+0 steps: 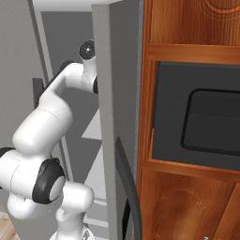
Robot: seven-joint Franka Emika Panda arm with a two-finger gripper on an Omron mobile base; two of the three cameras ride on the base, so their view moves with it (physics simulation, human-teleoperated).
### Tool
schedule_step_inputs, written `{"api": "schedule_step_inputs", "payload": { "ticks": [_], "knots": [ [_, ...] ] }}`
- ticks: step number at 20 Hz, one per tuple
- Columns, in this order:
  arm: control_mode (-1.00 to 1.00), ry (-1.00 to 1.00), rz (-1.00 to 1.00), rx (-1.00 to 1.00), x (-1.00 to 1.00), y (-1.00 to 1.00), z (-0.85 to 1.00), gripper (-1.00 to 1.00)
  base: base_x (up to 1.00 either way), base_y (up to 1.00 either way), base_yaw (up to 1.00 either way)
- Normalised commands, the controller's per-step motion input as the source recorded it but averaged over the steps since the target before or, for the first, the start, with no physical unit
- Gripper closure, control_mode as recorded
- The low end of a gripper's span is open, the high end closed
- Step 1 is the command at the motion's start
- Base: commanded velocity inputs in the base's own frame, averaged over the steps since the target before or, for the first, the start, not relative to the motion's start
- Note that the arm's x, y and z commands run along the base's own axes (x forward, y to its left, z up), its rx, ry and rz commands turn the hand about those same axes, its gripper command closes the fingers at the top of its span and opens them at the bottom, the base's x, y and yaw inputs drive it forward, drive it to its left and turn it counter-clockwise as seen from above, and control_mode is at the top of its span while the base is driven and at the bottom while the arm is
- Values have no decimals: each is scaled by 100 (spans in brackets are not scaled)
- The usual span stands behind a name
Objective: Take the pear, tangerine, and lime from the freezer and place them in the bowl on the counter.
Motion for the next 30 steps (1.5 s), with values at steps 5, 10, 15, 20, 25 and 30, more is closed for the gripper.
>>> {"api": "schedule_step_inputs", "payload": {
  "ticks": [5, 10, 15, 20, 25, 30],
  "knots": [
    [-100, 0, 0, 0, 20, -9, -3, -100, 0, 0, 0],
    [-100, 1, 0, 0, 25, -5, -6, -100, 0, 0, 0],
    [-100, 3, 0, 0, 21, -4, -6, -100, 0, 0, 0],
    [-100, 1, 0, 0, 21, -10, -14, -100, 0, 0, 0],
    [-100, 0, 0, 0, 23, -9, -17, -100, 0, 0, 0],
    [-100, 0, 0, 0, 9, 0, -29, 100, 0, 0, 0]
  ]
}}
